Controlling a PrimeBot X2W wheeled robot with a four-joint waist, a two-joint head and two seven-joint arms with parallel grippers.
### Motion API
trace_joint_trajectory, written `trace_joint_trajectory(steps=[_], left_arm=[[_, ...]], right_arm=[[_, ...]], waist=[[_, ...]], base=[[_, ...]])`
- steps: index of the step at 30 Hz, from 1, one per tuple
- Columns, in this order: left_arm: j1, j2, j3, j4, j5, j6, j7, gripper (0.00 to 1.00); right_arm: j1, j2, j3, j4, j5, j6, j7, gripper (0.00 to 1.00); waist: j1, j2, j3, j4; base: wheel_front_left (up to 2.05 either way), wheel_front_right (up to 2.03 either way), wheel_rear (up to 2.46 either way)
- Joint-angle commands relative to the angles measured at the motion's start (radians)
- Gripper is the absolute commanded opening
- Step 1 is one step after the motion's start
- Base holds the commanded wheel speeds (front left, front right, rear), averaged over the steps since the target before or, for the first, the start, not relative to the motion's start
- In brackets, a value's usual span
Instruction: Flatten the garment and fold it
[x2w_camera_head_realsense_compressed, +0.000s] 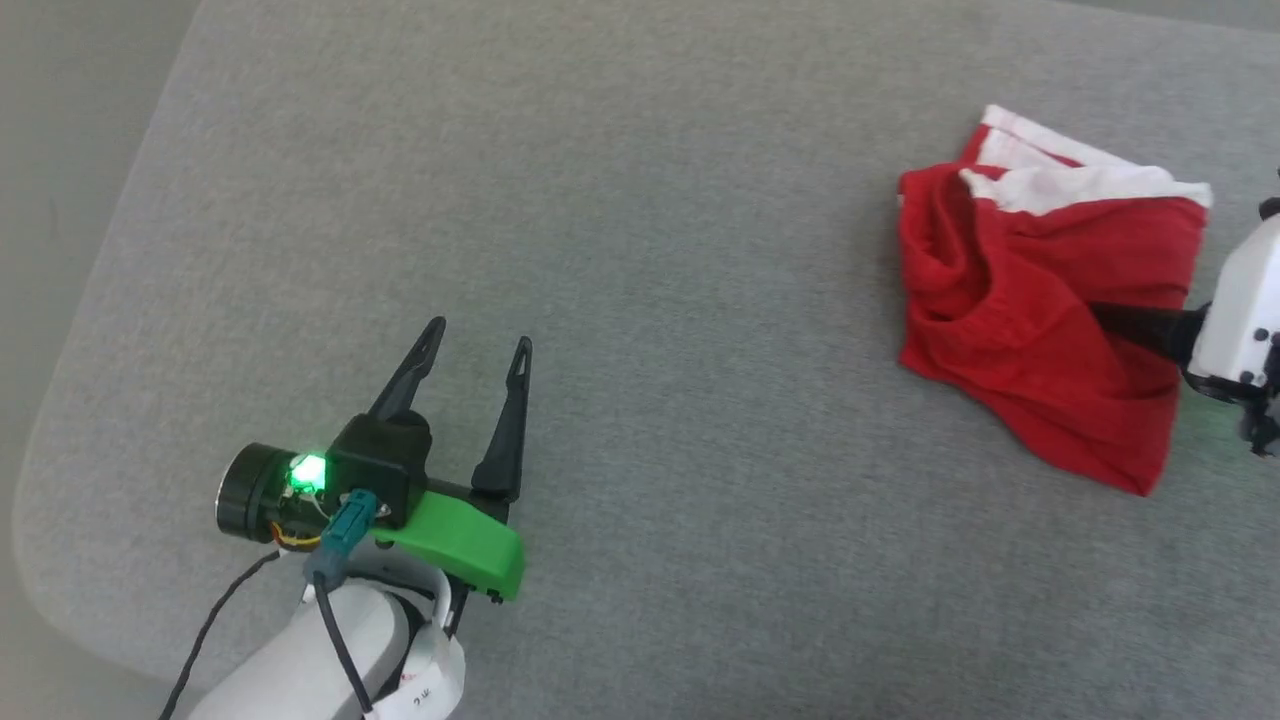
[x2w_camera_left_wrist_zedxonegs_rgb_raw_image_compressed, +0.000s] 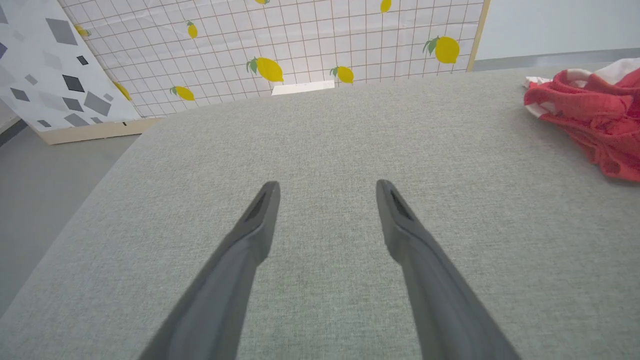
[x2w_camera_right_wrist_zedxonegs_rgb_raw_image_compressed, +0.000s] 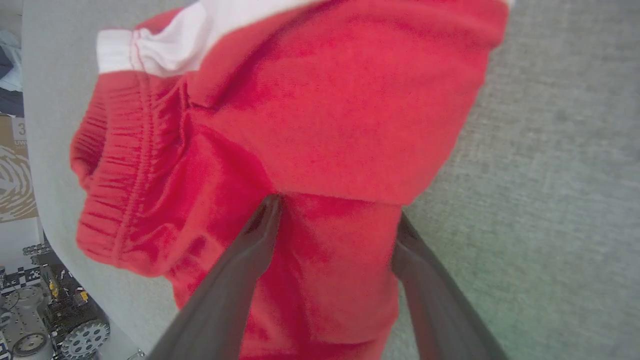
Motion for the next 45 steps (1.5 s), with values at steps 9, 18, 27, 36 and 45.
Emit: trace_joint_trajectory(steps=[9,18,27,36,45], left_arm=[[-0.018,-0.015,0.0,0.02,0.0,0.001,-0.019,1.0],[-0.012,-0.017,-0.004,0.044,-0.011,-0.003,-0.018,1.0],[0.024,-0.008,-0.007,0.045,-0.032,0.0,-0.014,1.0],[0.002,-0.014,-0.013,0.018,-0.028,-0.008,-0.014,1.0],[-0.044,-0.022,-0.03,-0.019,-0.003,-0.017,-0.006,1.0]], right_arm=[[0.01,0.041,0.035,-0.003,-0.064,-0.001,-0.025,0.0],[0.044,-0.067,0.166,-0.069,-0.007,-0.001,-0.12,0.0],[0.128,-0.334,0.381,-0.245,0.131,-0.001,-0.136,0.0],[0.238,-0.731,0.509,-0.31,0.133,-0.001,-0.266,0.0],[0.267,-0.889,0.466,-0.059,0.061,-0.001,-0.597,0.0]], waist=[[-0.0001,0.0,0.023,0.035],[-0.0001,0.0,-0.046,-0.009],[-0.0001,0.0,-0.106,-0.126],[-0.0001,0.0,-0.026,-0.215],[-0.0001,0.0,0.084,-0.214]], base=[[0.0,0.0,0.0],[0.0,0.0,0.0],[0.0,0.0,0.0],[0.0,0.0,0.0],[0.0,0.0,0.0]])
